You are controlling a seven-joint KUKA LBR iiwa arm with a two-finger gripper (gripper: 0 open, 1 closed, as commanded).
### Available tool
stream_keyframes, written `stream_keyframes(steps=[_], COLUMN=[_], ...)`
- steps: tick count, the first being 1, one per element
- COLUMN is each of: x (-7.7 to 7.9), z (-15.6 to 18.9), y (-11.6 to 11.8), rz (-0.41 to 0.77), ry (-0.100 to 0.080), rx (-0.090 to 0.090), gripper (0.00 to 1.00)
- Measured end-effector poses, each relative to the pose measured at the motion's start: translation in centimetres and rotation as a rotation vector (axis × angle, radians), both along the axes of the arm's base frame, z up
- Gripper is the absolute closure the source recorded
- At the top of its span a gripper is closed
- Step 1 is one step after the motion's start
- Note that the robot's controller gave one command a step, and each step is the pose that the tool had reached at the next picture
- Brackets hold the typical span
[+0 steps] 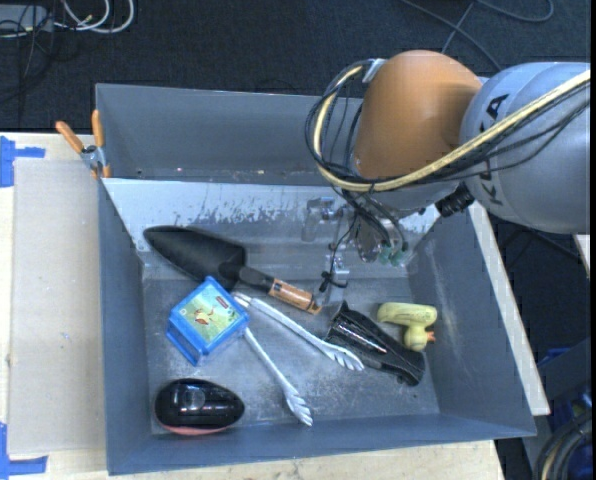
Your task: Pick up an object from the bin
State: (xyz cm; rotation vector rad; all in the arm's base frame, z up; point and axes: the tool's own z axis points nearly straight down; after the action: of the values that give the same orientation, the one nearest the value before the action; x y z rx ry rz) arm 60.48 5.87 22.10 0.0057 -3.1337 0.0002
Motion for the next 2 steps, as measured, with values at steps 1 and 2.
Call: stream_keyframes(steps=[1,2], x=[0.1,1.0], z=[0.5,-9.4], y=[0.0,0.2], rz=[-0.002,-0.069], ry=[-0.008,-0.007], rx=[0.001,0.001], gripper=[0.0,0.0])
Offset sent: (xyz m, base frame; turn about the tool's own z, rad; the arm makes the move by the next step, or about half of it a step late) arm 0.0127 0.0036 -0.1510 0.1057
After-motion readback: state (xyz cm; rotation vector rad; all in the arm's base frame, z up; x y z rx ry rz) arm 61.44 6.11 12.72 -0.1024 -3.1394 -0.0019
